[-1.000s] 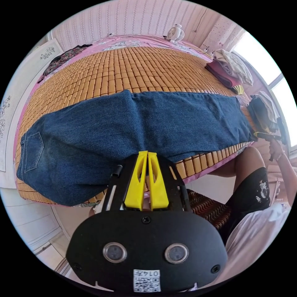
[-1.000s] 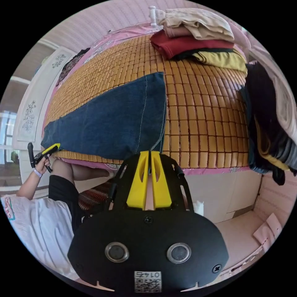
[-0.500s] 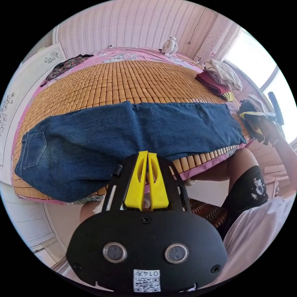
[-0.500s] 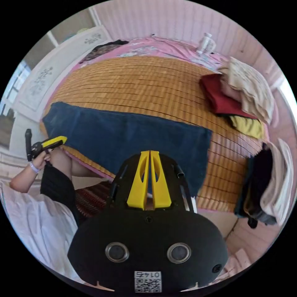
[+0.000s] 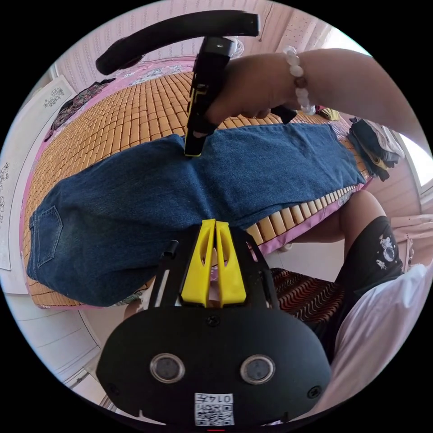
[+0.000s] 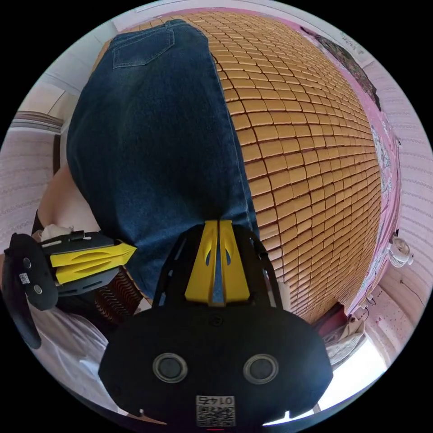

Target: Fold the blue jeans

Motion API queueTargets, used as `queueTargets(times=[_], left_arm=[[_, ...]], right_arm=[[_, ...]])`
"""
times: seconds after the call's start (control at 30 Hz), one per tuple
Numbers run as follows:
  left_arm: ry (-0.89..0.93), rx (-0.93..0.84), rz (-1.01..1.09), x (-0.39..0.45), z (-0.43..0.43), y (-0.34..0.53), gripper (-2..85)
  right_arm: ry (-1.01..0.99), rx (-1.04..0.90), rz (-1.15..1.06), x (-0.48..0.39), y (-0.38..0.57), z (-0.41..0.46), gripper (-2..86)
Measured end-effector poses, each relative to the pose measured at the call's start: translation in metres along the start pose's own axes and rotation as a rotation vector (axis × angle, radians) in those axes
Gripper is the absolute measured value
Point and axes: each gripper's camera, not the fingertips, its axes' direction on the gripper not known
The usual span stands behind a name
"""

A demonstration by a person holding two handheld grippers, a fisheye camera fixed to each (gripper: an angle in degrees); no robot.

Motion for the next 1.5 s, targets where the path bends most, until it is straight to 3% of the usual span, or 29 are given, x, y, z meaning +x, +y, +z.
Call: queueTargets(times=[0.17,0.43,0.7,0.8,0.9,1.03,1.27,1.5], left_arm=[[0.105,0.024,-0.027,-0.016,-0.006,0.003,-1.0],[0.109,-0.003,0.004,-0.011,-0.016,-0.006,-1.0],[0.109,-0.020,0.055,0.002,-0.030,-0.017,-1.0],[0.068,-0.014,0.037,0.013,-0.044,-0.012,-1.0],[0.021,-0.014,0.024,0.027,-0.064,0.001,-1.0],[0.006,0.024,0.015,0.048,-0.088,0.011,-1.0],[-0.064,0.039,0.154,0.104,-0.101,0.001,-1.0],[-0.079,0.043,0.107,0.121,-0.117,-0.029,-1.0]], right_arm=[[0.035,-0.117,-0.085,-0.010,-0.029,0.005,-0.3],[-0.031,-0.262,-0.132,0.001,-0.057,0.007,-0.2],[0.007,-0.181,-0.061,0.007,-0.025,-0.006,-0.4],[0.013,0.042,-0.007,0.014,0.027,-0.022,-0.8],[-0.191,0.236,0.164,0.042,0.114,-0.037,-0.8],[-0.299,0.439,0.570,0.081,0.301,-0.040,0.5],[-0.211,0.401,1.198,0.072,0.597,-0.002,10.8],[-0.266,0.471,1.358,0.071,0.693,0.021,16.5]])
